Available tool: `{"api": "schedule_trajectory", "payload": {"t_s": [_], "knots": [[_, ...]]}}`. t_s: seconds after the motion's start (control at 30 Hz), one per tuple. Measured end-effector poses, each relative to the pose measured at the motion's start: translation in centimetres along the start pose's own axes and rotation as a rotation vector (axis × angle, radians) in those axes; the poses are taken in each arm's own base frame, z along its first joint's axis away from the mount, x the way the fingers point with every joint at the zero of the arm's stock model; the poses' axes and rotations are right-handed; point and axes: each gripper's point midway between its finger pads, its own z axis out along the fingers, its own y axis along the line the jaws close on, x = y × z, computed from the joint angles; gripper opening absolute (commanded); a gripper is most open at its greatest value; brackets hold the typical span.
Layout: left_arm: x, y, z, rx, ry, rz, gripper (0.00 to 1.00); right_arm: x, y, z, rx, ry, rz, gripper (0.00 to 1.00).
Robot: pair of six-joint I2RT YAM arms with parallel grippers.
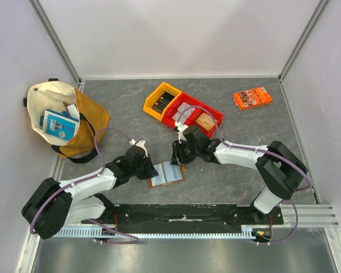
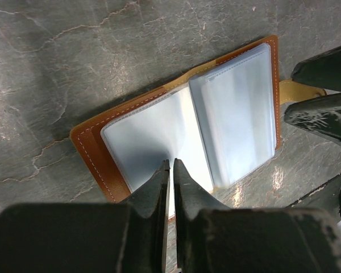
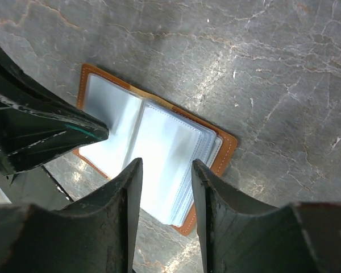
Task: Take the credit cards out of the card holder
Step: Remove the credit card from the card holder.
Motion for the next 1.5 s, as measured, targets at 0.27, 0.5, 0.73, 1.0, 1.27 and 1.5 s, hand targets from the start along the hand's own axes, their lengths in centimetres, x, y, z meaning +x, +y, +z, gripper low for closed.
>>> {"api": "schedule_trajectory", "payload": {"t_s": [0.27,0.5,0.73,1.0,1.27,1.5], "knots": [[0.0,0.0,0.0,0.0,0.0,-0.002,0.11,1.3,-0.8,1.1,0.023,0.039,-0.001,0.4],[0.0,0.0,0.0,0.0,0.0,-0.002,0.1,1.4,-0.9,1.4,0.028,0.042,-0.008,0.35],[0.0,0.0,0.0,-0.001,0.001,-0.002,0.1,1.2,-0.7,1.5,0.025,0.04,-0.012,0.29],[0.1,0.0,0.0,0.0,0.003,-0.001,0.1,1.4,-0.6,1.8,0.02,0.049,-0.014,0.27],[0.3,-0.1,0.1,0.004,0.009,0.002,0.09,1.6,0.6,2.0,-0.039,0.075,-0.011,0.3],[0.6,-0.1,0.2,0.004,0.017,-0.005,0.09,1.4,2.9,1.9,-0.141,0.075,-0.009,0.36]]}}
